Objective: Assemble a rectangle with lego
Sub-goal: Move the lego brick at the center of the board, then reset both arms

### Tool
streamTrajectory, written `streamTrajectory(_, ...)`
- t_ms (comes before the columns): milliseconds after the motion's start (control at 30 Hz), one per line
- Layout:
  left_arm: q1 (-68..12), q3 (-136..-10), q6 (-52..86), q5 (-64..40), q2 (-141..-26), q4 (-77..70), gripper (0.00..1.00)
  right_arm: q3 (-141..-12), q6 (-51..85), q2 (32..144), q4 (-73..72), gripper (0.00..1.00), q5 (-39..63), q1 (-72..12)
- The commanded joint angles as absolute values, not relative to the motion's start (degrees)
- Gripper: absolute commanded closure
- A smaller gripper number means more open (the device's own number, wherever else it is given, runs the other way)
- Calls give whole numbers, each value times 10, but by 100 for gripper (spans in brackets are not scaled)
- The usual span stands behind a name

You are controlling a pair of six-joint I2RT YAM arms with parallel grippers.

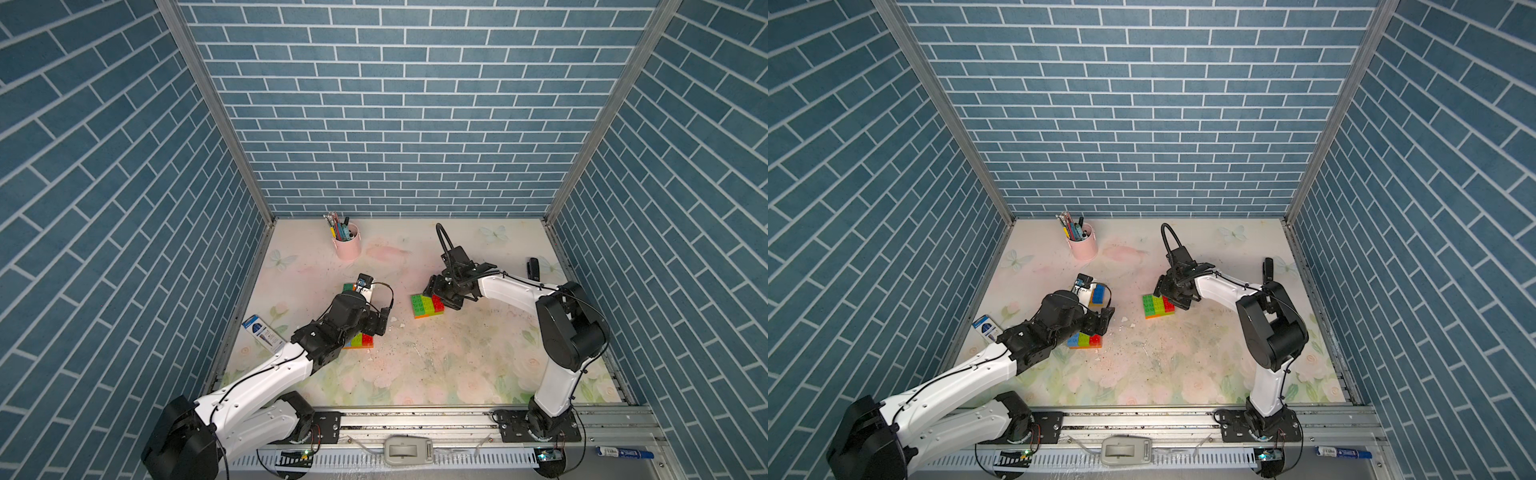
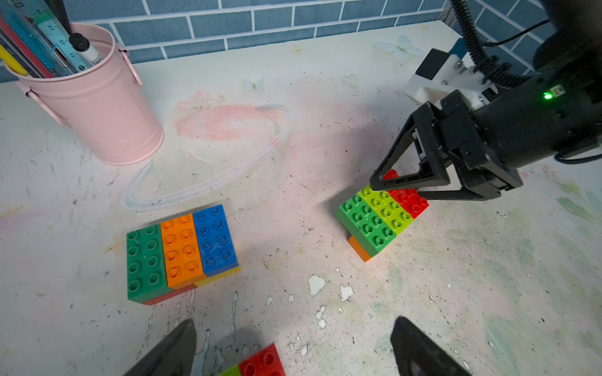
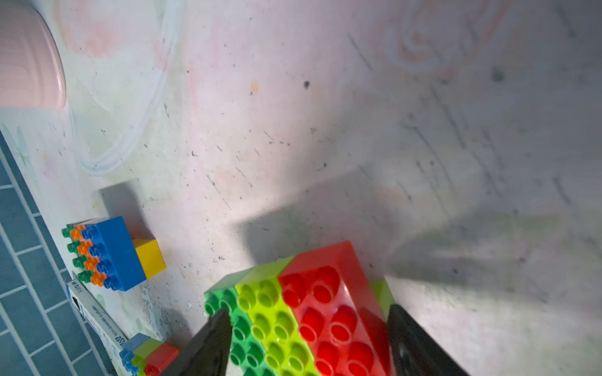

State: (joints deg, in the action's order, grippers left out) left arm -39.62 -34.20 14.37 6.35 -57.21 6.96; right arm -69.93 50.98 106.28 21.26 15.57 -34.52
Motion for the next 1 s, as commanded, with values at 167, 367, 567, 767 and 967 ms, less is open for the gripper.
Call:
streamTrajectory(167, -393, -329, 137, 79, -543, 94, 5, -698, 503, 1057, 230, 25, 187, -365)
streamTrajectory(367, -393, -328, 141, 77, -543, 87, 5, -693, 517, 1058, 217, 25, 195, -386)
streamTrajectory(567, -389, -348, 134, 150, -518, 137, 3, -704, 444, 989, 294, 22, 110, -369)
streamTrajectory(767, -363, -286, 67, 464, -407, 98, 1, -542, 208, 775, 161, 10, -190, -327)
streamTrajectory(967, -260, -219, -40, 513, -423, -58, 1, -344, 5, 687, -164, 2, -323, -190)
